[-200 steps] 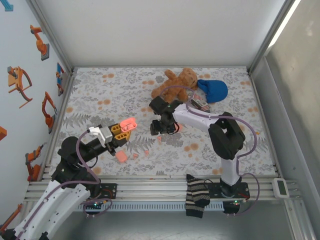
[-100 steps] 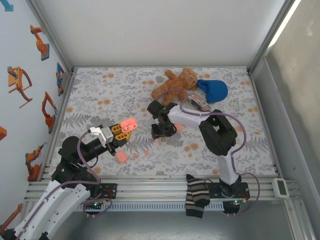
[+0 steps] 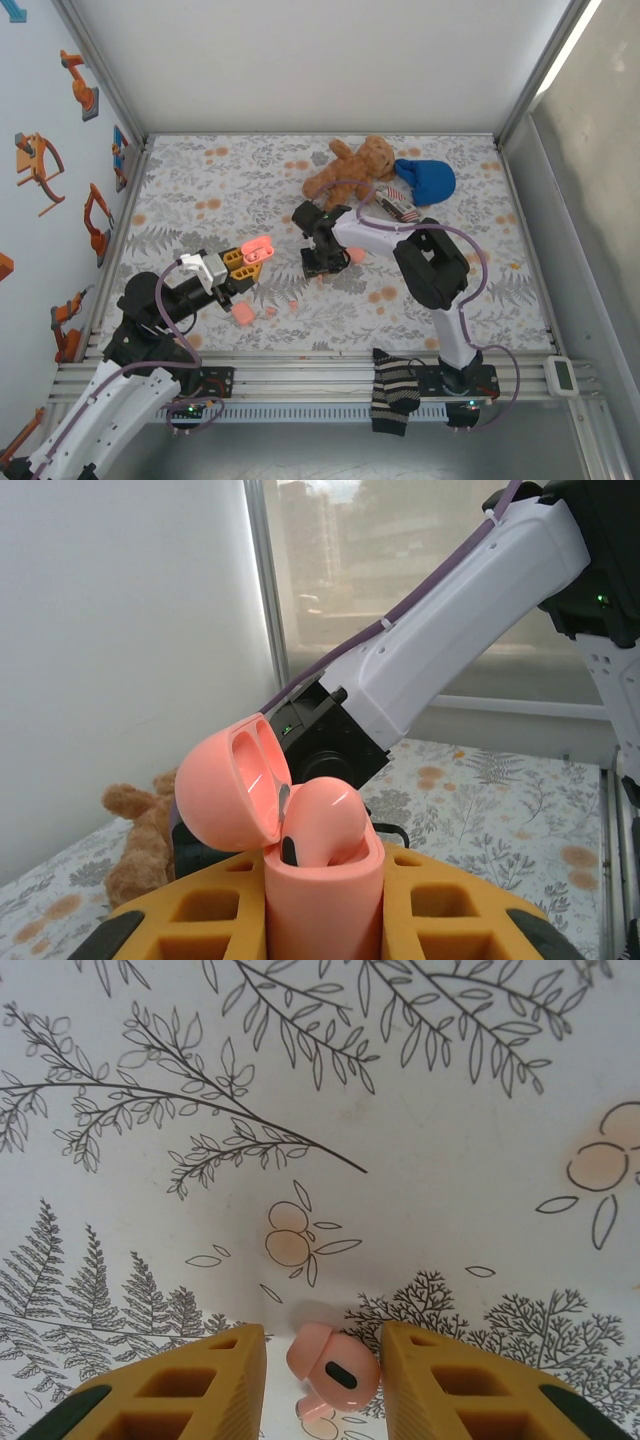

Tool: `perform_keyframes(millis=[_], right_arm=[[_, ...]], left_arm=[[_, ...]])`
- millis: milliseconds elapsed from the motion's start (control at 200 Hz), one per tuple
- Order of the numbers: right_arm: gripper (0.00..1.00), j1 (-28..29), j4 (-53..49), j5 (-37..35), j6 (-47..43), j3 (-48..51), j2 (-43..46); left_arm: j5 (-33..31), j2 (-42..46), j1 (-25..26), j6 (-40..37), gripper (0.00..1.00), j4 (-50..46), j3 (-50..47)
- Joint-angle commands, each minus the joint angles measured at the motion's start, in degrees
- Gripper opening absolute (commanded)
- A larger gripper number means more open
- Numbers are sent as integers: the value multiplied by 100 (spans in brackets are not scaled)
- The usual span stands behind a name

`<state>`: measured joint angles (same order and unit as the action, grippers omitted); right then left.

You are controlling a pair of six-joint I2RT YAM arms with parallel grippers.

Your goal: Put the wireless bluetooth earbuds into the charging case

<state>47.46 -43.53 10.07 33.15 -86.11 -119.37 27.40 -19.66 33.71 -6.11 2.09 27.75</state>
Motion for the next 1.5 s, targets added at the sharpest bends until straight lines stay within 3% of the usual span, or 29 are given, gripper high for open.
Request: perform_keyframes(millis=[0,446,1057,1492], right_arm=[[32,60,-181,22,-42,-119,-192],[24,79,-341,-246,-191,-126,6],[23,-22,-345,-1009,-761,73,1203],[23,-123,-238,-973,-1132,89,1746]], left_arm=[[-21,-6,10,-111,0,54,135],[-33,-10,12,-130,0,-19,161],[-41,-182,12,170,0,288,-19],[2,-555,12,228,0,583,-4]])
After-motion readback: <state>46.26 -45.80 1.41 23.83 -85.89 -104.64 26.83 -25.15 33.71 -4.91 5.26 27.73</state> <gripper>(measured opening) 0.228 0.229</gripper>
